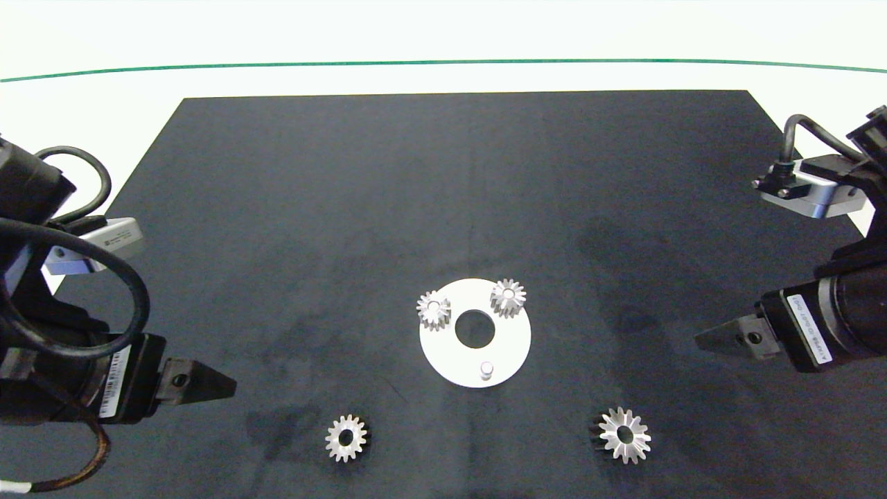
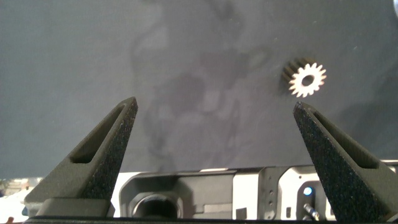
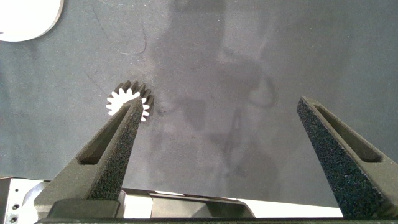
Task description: Remove an incorrectly installed larger gear and replace it with the correct smaller gear
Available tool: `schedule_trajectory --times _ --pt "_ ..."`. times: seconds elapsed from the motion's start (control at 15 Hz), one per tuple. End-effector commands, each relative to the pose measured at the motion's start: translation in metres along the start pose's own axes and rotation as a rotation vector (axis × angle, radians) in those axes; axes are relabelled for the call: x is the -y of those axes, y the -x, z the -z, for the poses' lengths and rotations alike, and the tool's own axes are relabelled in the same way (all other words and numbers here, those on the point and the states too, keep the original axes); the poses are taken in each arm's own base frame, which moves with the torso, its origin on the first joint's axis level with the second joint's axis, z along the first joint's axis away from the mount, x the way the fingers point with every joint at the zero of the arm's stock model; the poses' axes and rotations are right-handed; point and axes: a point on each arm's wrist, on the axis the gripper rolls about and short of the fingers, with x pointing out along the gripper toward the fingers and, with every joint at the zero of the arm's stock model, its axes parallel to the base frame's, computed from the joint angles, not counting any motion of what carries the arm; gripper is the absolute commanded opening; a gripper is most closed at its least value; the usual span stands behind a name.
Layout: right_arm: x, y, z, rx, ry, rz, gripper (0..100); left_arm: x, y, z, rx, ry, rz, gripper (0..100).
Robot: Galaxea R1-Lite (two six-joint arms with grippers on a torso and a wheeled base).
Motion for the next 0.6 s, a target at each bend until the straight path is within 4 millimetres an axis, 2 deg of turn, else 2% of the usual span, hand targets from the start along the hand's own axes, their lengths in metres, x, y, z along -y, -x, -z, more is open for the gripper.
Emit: schedule_trajectory --times 0.07,0.27,0.47,0.6 --pt "0.000 0.000 0.001 -0.005 0.002 0.003 100 0.019 -0.021 0.014 -0.017 -0.073 -0.027 100" --pt "0.001 0.001 0.002 -0.003 0.004 0.004 100 0.035 -0.027 0.026 -0.009 -0.103 0.010 100" --pt "0.002 0.003 0.003 0.002 0.002 0.003 100 0.060 -0.033 0.034 -0.036 -0.083 0.030 100" --pt "0.002 0.003 0.003 0.001 0.002 0.003 100 0.081 -0.042 0.036 -0.011 -0.038 -0.031 100"
